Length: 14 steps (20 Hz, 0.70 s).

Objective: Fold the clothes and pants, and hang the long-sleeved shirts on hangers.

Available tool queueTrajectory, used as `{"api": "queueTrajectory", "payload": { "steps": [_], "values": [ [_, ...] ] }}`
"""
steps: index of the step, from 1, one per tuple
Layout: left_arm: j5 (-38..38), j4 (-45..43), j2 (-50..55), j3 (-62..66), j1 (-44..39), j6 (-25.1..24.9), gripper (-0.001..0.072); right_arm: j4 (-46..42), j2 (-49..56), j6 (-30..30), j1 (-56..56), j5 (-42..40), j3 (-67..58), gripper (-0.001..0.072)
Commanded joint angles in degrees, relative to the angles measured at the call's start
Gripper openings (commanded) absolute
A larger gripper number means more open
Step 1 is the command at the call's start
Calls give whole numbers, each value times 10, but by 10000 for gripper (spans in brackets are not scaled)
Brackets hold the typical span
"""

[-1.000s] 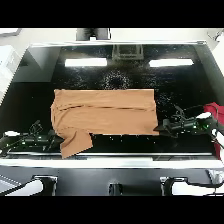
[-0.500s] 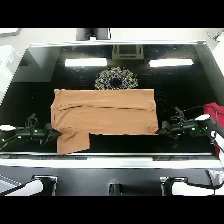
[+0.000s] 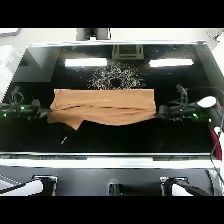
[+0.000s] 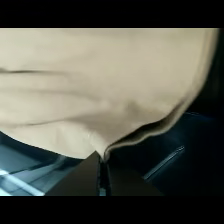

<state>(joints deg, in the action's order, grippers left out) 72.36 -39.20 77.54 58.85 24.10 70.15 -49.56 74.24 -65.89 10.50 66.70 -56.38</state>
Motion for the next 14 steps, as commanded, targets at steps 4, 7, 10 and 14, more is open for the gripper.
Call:
{"api": "queueTrajectory", "payload": {
  "steps": [4, 7, 10, 14],
  "values": [
    [1, 0, 87, 155, -35, 15, 18, -191, 37, -189, -105, -85, -154, 27],
    [-6, -20, 141, 224, -52, 33, 18, -216, 88, -220, -105, -98, -212, 27],
    [-15, -35, 193, 288, -60, 57, 18, -233, 137, -233, -105, -103, -255, 27],
    [-20, -35, 261, 373, -77, 75, 18, -233, 179, -241, -105, -145, -288, 27]
  ]
}}
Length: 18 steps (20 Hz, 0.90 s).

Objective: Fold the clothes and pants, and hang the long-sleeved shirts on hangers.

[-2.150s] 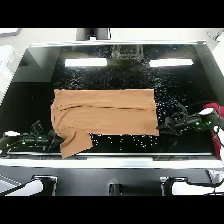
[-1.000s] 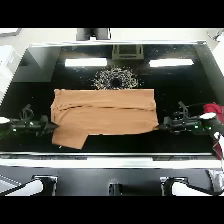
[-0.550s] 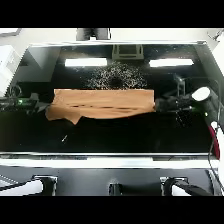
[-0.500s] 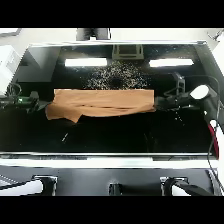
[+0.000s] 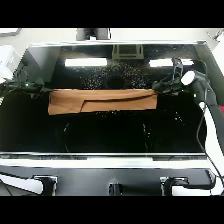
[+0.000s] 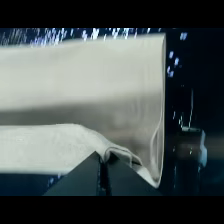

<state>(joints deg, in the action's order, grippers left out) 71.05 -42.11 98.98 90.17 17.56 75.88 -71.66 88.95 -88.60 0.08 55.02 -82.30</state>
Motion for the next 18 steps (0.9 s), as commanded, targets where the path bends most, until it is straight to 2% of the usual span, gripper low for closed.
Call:
{"api": "queueTrajectory", "payload": {
  "steps": [1, 6, 11, 12, 13, 14, 15, 16, 17, 18],
  "values": [
    [-10, -6, 63, 79, -17, 19, 18, -12, 43, -14, -1, -33, -35, 27],
    [-32, -6, 133, 141, -34, 29, 17, -5, 97, -14, -1, -78, -40, 28],
    [-56, -16, 175, 141, -33, 37, 18, 5, 149, -12, -1, -102, -40, 32],
    [-57, -17, 181, 141, -34, 37, 18, 5, 156, -12, -1, -101, -40, 38],
    [-59, -16, 187, 141, -34, 36, 38, 5, 163, -14, -1, -100, -40, 96],
    [-62, -17, 189, 141, -33, 37, 155, 5, 164, -18, -1, -100, -40, 203],
    [-66, -17, 189, 141, -33, 36, 351, 5, 163, -24, 0, -99, -40, 224],
    [-66, -17, 188, 143, -32, 37, 473, 0, 157, -27, 0, -95, -40, 269],
    [-57, -17, 186, 150, -30, 37, 487, -6, 147, -27, 0, -87, -40, 318],
    [-42, -19, 183, 160, -27, 37, 519, -13, 133, -28, 1, -76, -40, 328]
  ]
}}
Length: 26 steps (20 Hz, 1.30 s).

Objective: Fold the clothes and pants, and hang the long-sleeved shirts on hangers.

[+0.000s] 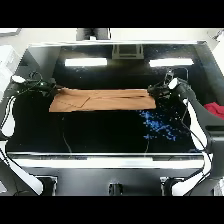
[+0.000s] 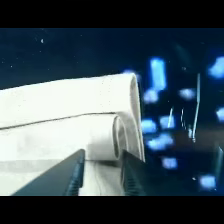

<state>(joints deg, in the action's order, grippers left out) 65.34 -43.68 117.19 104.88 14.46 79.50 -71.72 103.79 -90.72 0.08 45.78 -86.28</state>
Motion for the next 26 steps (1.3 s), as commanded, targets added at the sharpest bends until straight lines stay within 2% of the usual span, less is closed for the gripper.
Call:
{"api": "queueTrajectory", "payload": {
  "steps": [1, 3, 5, 7, 8, 10, 11, 13, 15, 17, 26],
  "values": [
    [36, -10, -3, 27, 9, 2, 522, -15, -33, -9, 5, 29, -1, 333],
    [83, -42, -16, 64, 16, 24, 535, -3, -70, -43, 36, 70, -2, 553],
    [127, -103, -36, 106, 19, 52, 543, 77, -86, -20, 94, 132, -2, 557],
    [140, -152, -68, 120, 16, 73, 614, 205, -72, 46, 153, 187, -2, 557],
    [142, -167, -85, 120, 14, 83, 624, 263, -56, 73, 180, 213, -2, 559],
    [155, -183, -116, 120, 8, 90, 624, 334, -19, 110, 211, 251, -2, 650],
    [165, -195, -129, 120, 3, 94, 625, 356, 1, 128, 216, 263, -2, 669],
    [190, -226, -149, 120, -6, 104, 627, 386, 33, 160, 214, 271, -2, 673],
    [209, -242, -163, 120, -14, 106, 680, 412, 56, 182, 208, 266, -2, 681],
    [218, -244, -170, 120, -20, 113, 681, 426, 70, 199, 203, 255, -2, 681],
    [219, -244, -170, 120, -48, 131, 680, 398, 87, 205, 157, 205, -2, 670]
  ]
}}
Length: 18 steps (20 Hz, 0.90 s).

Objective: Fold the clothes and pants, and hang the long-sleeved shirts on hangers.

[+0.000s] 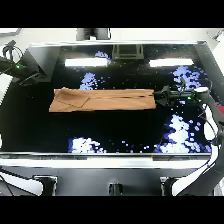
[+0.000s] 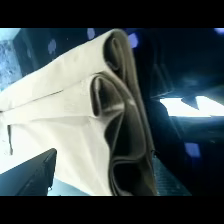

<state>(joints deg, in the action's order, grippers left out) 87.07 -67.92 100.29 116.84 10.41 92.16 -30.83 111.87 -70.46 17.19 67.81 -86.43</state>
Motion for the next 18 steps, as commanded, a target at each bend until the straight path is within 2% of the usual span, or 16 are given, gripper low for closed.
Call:
{"api": "queueTrajectory", "payload": {
  "steps": [1, 9, 10, 11, 13, 14, 16, 18],
  "values": [
    [2, -2, -1, 0, -9, 5, 680, -19, 6, 0, -21, -25, 0, 667],
    [6, -1, -1, 0, -9, 4, 677, -55, 7, -5, -48, -68, 0, 646],
    [6, -1, -1, 0, -9, 4, 676, -61, 7, -4, -51, -70, 0, 575],
    [6, -1, -1, 0, -9, 4, 676, -67, 7, -5, -56, -71, 0, 541],
    [6, -1, -1, 0, -10, 5, 676, -83, 7, -5, -71, -77, 0, 533],
    [6, -1, -1, 0, -12, 4, 677, -90, 7, -7, -79, -84, 0, 496],
    [6, -1, -1, 0, -15, 4, 676, -89, 7, -12, -89, -97, 0, 327],
    [6, -1, 0, 0, -17, 4, 675, -85, 6, -12, -94, -96, 0, 123]
  ]
}}
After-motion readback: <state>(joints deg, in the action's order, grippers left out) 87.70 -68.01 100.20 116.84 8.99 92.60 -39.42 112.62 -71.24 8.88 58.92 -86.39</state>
